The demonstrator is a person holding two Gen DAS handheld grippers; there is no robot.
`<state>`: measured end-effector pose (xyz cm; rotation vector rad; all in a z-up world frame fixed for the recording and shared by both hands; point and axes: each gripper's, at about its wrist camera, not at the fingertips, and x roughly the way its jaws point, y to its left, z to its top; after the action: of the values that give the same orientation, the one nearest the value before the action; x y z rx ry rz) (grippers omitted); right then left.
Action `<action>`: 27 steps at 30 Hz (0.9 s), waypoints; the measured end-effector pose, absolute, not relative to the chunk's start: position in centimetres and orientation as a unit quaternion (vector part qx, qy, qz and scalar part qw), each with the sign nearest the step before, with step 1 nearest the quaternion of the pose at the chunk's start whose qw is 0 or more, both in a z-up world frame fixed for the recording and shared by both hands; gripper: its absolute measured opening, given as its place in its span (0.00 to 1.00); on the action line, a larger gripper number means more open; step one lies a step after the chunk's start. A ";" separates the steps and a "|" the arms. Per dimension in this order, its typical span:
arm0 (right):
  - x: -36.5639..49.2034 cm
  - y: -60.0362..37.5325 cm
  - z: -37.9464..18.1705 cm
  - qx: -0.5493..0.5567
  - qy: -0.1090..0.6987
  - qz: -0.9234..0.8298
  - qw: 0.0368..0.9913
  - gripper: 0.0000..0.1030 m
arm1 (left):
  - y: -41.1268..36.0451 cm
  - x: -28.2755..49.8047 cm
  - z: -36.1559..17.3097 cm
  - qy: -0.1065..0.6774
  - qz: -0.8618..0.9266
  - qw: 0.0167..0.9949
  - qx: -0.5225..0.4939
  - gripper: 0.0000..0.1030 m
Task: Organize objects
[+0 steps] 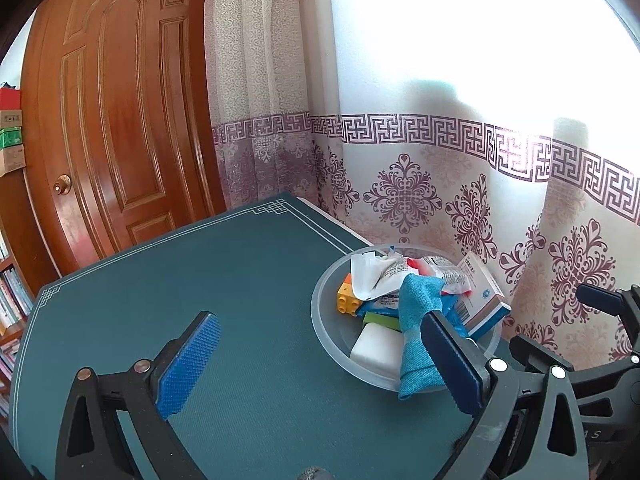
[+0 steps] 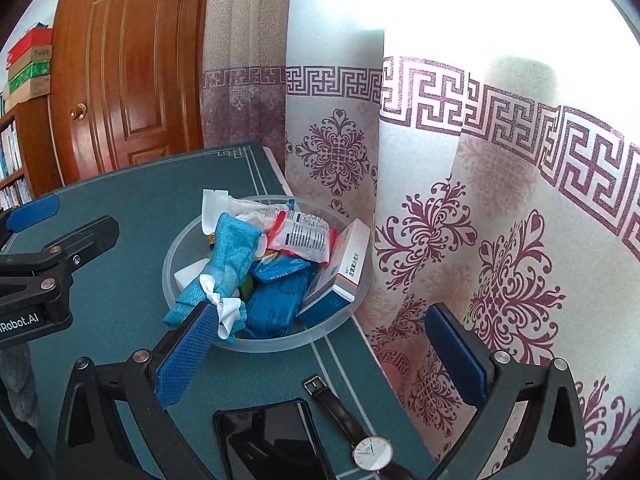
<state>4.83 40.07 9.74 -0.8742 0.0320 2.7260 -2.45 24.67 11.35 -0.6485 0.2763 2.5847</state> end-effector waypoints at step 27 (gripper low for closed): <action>4.3 40.3 9.0 -0.312 0.004 0.940 0.139 1.00 | 25.2 -2.6 10.8 0.099 0.928 0.249 -0.261 1.00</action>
<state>4.29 40.34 8.96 -0.9020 0.0117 2.7171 -2.57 25.16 10.81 -0.7108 0.2692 2.5269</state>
